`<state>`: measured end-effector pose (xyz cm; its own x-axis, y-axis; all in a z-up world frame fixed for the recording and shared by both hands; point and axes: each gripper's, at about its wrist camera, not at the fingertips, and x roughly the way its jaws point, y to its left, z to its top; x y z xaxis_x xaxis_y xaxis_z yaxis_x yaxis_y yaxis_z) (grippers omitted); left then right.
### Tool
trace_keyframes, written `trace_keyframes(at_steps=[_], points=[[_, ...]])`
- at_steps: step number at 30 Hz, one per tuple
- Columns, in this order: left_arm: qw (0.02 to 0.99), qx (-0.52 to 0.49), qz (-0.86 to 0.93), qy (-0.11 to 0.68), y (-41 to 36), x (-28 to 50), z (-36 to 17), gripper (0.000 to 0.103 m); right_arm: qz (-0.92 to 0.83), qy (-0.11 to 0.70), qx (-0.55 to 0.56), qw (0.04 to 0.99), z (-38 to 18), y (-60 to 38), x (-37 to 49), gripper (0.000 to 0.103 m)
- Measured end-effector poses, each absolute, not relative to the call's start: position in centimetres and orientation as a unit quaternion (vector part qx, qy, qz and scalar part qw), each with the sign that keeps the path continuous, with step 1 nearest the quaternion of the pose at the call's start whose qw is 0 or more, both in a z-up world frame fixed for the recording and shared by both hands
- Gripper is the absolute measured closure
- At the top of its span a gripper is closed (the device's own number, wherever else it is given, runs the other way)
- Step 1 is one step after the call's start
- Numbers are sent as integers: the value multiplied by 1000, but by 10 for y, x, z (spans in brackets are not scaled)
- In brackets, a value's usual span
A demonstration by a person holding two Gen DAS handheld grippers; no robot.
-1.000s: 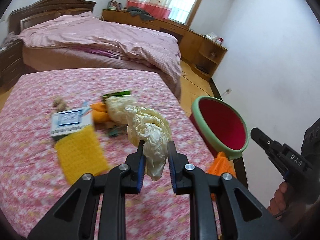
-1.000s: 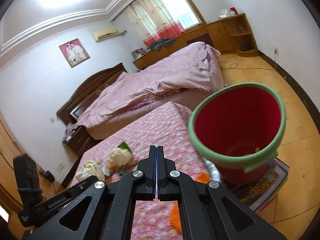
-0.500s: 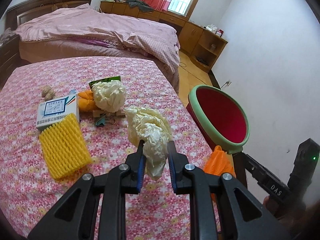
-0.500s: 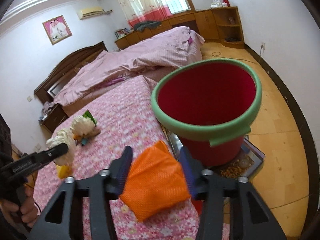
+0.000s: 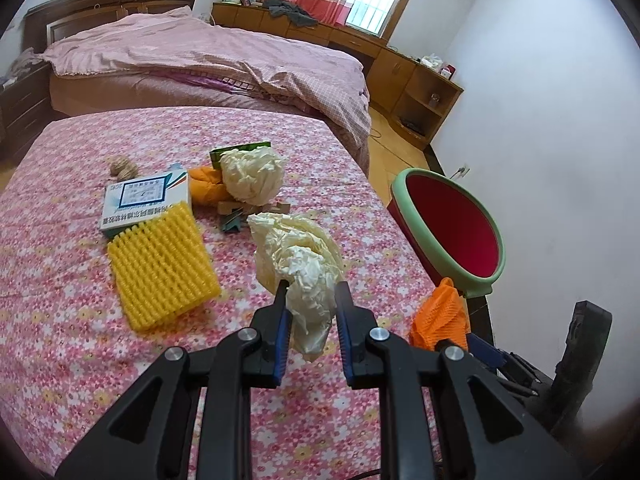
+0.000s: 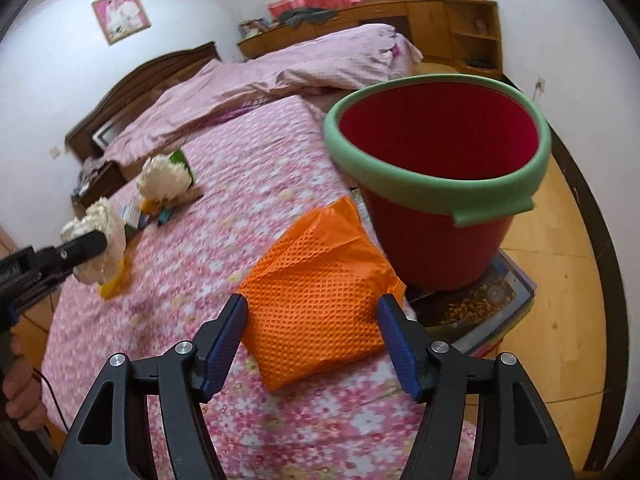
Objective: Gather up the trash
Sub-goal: 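Carry both items to the red bucket and open both tools to drop them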
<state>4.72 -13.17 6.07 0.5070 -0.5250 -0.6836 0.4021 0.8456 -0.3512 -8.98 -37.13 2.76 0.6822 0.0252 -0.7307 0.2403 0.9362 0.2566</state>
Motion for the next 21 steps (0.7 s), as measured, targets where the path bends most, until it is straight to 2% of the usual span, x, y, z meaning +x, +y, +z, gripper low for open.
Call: trace_keyframes(at_steps=[6,8,13,16,21], points=[[863,-78,-267,422,-129,48,56,83,-75,397,146,903,23,-361,-87,34],[861,-77,-270,424,-131,48,55,83,-77,395,132,906,23,-357,-86,36],[858,-74,-272,428,-136,50,51,83,-61,394,120,909,22,-352,-86,69],[857,-72,-272,431,-138,51,50,83,-44,390,124,912,22,-349,-87,83],[856,-66,-278,430,-148,55,51,83,-27,375,141,916,31,-356,-88,87]])
